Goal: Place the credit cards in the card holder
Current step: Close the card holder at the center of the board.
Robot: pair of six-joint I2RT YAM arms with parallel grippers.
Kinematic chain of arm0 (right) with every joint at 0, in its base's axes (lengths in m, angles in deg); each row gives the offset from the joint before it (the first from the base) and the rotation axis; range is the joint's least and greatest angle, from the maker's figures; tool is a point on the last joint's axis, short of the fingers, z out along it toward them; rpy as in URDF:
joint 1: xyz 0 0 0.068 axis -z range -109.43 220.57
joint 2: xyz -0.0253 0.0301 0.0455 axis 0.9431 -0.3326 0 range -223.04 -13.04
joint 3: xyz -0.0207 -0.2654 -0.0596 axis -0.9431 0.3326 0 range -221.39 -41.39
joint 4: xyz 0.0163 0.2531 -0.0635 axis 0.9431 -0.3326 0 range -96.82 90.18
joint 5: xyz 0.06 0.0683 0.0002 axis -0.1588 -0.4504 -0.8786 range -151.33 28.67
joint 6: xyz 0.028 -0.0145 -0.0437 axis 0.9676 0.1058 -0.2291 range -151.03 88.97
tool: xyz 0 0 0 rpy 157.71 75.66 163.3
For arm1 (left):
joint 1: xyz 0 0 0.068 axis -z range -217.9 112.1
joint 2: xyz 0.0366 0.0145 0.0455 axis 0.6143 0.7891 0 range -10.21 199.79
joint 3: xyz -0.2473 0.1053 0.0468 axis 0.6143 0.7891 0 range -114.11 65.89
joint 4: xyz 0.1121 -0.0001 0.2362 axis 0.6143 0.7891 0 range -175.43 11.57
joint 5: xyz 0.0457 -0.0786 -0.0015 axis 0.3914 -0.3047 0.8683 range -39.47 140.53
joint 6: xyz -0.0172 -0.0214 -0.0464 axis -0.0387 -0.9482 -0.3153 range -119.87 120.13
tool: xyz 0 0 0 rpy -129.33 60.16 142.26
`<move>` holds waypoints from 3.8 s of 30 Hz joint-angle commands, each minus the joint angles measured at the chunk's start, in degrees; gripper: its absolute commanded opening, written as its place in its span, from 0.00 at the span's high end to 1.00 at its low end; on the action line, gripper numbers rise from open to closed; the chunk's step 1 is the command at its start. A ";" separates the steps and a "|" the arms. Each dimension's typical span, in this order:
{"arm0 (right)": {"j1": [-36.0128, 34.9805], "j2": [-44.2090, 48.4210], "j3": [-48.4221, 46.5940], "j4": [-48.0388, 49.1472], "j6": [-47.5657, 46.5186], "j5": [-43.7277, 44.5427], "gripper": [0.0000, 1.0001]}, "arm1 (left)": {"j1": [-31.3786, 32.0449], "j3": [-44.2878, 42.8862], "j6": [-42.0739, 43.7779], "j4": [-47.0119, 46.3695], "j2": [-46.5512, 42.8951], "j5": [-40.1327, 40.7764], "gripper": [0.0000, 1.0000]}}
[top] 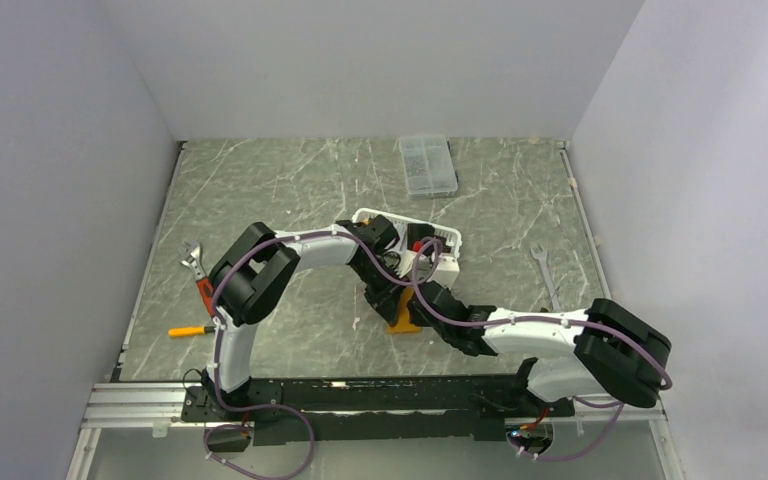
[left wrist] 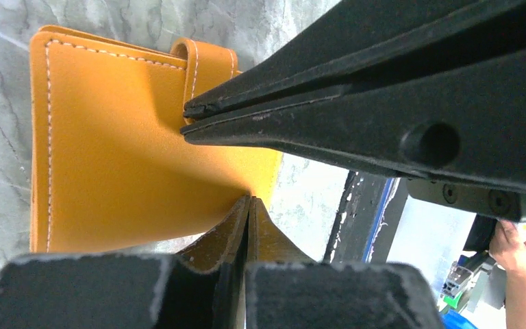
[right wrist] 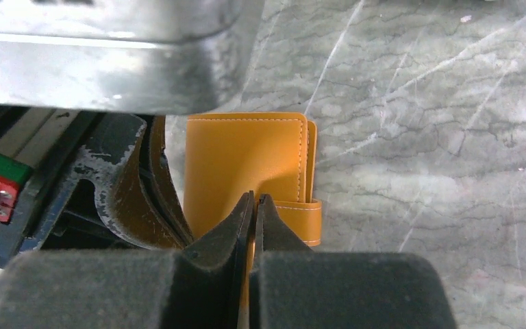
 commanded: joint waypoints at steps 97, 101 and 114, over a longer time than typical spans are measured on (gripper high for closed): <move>-5.07 -7.42 -14.26 -19.26 -0.03 2.21 1.00 | -3.04 0.56 0.52 -0.48 1.86 -0.23 1.00; -4.70 -8.08 -13.77 -18.51 0.18 1.42 1.00 | -3.08 0.42 0.52 -0.44 1.94 -0.17 1.00; -2.74 -8.55 -10.94 -16.34 1.68 -1.25 1.00 | -3.27 0.16 0.60 -0.18 2.02 -0.43 1.00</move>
